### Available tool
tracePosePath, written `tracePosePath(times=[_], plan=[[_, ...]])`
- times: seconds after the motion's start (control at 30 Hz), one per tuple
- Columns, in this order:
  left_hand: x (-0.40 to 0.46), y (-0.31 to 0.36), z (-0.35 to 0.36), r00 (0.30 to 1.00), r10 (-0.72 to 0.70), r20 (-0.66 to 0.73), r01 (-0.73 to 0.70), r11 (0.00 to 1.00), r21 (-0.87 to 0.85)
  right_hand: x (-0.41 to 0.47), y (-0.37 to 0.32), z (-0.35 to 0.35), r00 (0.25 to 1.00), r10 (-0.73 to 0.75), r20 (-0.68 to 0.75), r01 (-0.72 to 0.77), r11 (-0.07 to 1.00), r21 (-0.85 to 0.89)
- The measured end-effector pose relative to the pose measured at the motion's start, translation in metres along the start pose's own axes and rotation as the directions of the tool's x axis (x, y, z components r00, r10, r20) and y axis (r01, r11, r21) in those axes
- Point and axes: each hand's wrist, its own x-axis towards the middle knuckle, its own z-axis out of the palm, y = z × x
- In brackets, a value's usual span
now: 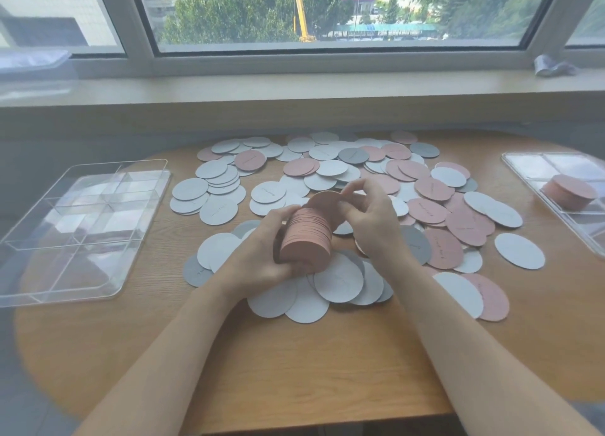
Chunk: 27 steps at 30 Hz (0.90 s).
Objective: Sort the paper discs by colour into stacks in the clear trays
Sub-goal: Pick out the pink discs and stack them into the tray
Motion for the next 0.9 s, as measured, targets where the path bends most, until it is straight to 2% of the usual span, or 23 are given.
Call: tracePosePath(times=[0.1,0.17,0.23,0.37,0.47,0.57,0.67,0.8,0.9], plan=[[0.0,0.0,0.0,1.0,0.012,0.021,-0.012,1.0,0.006,-0.002,0.004,-0.001,0.996,0.057,0.072,-0.065,0.99,0.122],[0.0,0.002,0.001,0.999,0.025,0.02,-0.026,0.999,0.03,-0.004,0.005,-0.003,0.997,0.043,0.062,-0.051,0.991,0.126],[0.0,0.003,0.001,0.999,0.034,-0.001,-0.034,0.998,0.061,-0.005,0.005,-0.006,1.0,-0.021,-0.022,0.023,0.995,0.1],[0.0,0.003,0.0,0.999,0.041,-0.016,-0.04,0.997,0.072,-0.004,0.004,-0.015,0.968,-0.08,-0.239,0.126,0.974,0.188],[0.0,0.003,0.001,0.999,0.045,-0.017,-0.044,0.998,0.053,-0.004,0.005,-0.015,0.958,-0.106,-0.268,0.141,0.983,0.116],[0.0,0.003,0.001,0.999,0.037,-0.019,-0.036,0.997,0.061,-0.007,0.005,-0.008,0.978,-0.147,-0.147,0.153,0.988,0.03],[0.0,0.004,0.001,0.999,0.037,-0.035,-0.032,0.99,0.14,-0.011,0.005,0.001,0.985,-0.161,0.068,0.164,0.986,-0.034],[0.002,0.001,0.0,0.996,0.073,-0.043,-0.054,0.942,0.33,-0.014,0.01,0.008,0.919,-0.187,0.346,0.273,0.937,-0.218],[0.003,0.001,0.001,0.997,0.072,-0.019,-0.057,0.902,0.427,-0.017,0.006,0.012,0.875,-0.131,0.467,0.302,0.9,-0.315]])
